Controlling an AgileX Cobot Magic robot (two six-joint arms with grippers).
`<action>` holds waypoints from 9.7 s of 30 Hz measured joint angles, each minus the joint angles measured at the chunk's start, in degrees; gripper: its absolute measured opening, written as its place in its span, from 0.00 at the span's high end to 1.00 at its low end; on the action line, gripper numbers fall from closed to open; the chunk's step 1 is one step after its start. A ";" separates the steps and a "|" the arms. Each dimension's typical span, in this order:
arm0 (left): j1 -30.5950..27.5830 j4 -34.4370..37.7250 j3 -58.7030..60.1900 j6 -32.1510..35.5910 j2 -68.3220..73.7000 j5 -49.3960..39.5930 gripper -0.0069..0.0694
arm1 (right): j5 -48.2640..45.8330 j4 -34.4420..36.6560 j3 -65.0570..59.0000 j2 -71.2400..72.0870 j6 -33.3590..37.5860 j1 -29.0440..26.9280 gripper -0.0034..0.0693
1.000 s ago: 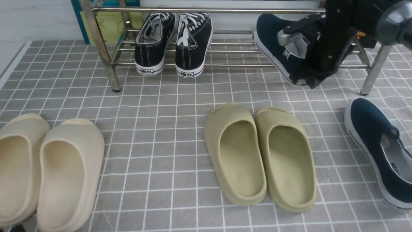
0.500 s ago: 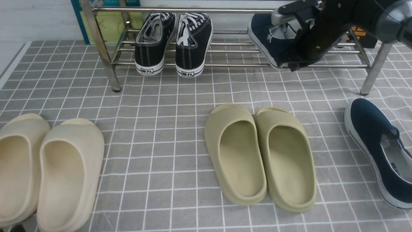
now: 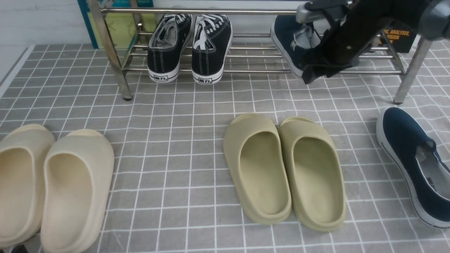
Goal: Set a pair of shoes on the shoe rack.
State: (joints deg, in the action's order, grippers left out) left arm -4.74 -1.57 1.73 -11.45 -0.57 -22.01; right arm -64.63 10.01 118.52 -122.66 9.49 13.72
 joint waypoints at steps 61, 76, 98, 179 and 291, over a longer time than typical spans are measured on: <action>0.00 0.00 0.00 0.00 0.00 0.00 0.60 | 4.16 1.30 -44.69 31.52 2.17 -9.69 0.90; 0.00 0.00 0.00 0.00 0.00 0.00 0.60 | 1.75 1.30 -8.19 2.29 2.44 -9.69 0.90; 0.00 0.00 0.00 0.00 0.00 0.00 0.60 | -7.15 3.35 15.89 -12.11 5.31 -9.64 0.76; 0.00 0.00 0.00 0.00 0.00 0.00 0.60 | 14.87 3.18 -37.80 58.03 3.29 -9.69 0.93; -0.07 0.00 0.00 0.00 0.00 0.00 0.60 | 42.81 -14.80 -119.54 123.22 -18.02 -13.43 0.95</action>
State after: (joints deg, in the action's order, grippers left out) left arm -4.81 -1.57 1.73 -11.45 -0.57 -22.01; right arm -21.81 -4.78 -1.01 0.55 -8.53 0.29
